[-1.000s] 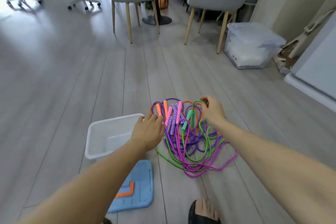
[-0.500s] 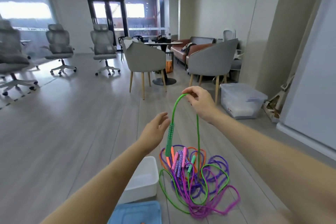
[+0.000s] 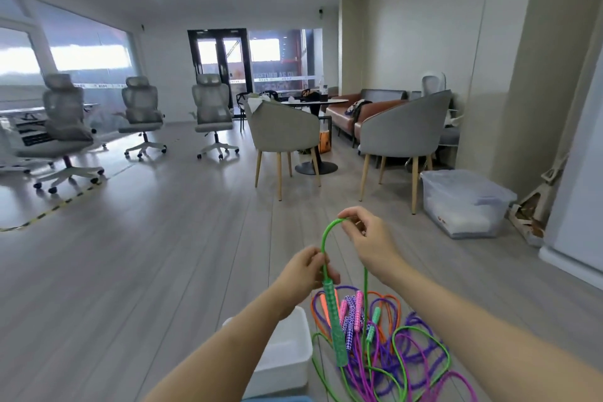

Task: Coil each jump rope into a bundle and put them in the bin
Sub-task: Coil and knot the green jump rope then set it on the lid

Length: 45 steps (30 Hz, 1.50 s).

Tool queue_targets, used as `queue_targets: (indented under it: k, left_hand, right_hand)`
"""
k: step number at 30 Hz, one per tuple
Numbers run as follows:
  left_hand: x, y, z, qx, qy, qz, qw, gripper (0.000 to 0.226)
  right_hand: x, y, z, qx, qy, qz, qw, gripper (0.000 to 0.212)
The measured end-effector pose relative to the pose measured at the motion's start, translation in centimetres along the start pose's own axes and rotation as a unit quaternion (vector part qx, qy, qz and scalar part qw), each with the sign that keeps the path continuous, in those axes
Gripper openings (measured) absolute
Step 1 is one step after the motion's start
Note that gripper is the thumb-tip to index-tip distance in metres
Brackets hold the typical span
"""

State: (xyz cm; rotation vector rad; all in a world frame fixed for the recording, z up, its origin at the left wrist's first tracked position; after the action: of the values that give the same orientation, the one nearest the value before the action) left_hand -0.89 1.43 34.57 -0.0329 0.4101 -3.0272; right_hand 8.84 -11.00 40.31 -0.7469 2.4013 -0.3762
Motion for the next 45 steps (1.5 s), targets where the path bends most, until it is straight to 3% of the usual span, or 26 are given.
queue_targets:
  k: [3, 5, 8, 15, 19, 23, 32, 36, 41, 45]
  left_hand:
    - [0.0, -2.0, 0.8, 0.130, 0.050, 0.057, 0.989, 0.023]
    - [0.0, -3.2, 1.3, 0.183, 0.075, 0.083, 0.977, 0.024]
    - [0.6, -4.4, 1.4, 0.204, 0.074, 0.115, 0.969, 0.026]
    - [1.6, -6.7, 1.0, 0.223, 0.054, 0.180, 0.957, 0.028]
    - [1.4, -4.9, 0.9, 0.209, 0.034, 0.171, 0.962, 0.026]
    - [0.9, -3.8, 1.3, 0.217, 0.038, 0.157, 0.963, 0.025]
    - [0.0, -3.0, 0.9, 0.186, 0.047, 0.127, 0.973, 0.023]
    - [-0.1, -2.8, 0.7, 0.201, 0.046, 0.119, 0.971, 0.026]
    - [0.0, -2.8, 0.8, 0.216, 0.051, 0.109, 0.969, 0.026]
    - [0.0, -2.5, 0.8, 0.228, 0.053, 0.097, 0.967, 0.024]
  right_hand:
    - [0.4, 0.2, 1.9, -0.021, 0.052, -0.004, 0.998, 0.001]
    - [0.8, 0.8, 3.3, -0.014, 0.081, -0.041, 0.996, 0.009]
    - [1.4, 1.5, 4.7, -0.018, 0.111, -0.068, 0.991, 0.011]
    - [1.8, 1.2, 4.8, -0.044, 0.148, 0.000, 0.988, 0.019]
    - [1.6, 1.7, 2.5, -0.104, 0.146, 0.068, 0.981, 0.012]
    - [2.0, 3.7, -0.2, -0.126, 0.099, 0.036, 0.986, 0.010]
    - [2.4, 4.5, -1.1, -0.185, 0.101, 0.031, 0.977, 0.002]
    - [2.3, 5.0, -1.0, -0.212, 0.121, 0.010, 0.970, 0.019]
    - [2.2, 4.7, -0.5, -0.211, 0.119, 0.033, 0.970, 0.004]
    - [2.3, 4.6, 0.0, -0.228, 0.134, 0.043, 0.963, 0.016]
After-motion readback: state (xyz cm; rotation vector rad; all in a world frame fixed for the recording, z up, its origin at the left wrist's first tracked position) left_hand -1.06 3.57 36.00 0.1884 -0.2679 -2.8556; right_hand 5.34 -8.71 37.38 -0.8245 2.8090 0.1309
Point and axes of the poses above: each hand's wrist, its own x-axis away from the middle knuckle, its own y-axis out of the palm, z = x × y, the point moved 7 cm from there along -x, towards the middle knuckle, and after that the axes turned 11 degrees about -z, right-handed, at the moved point
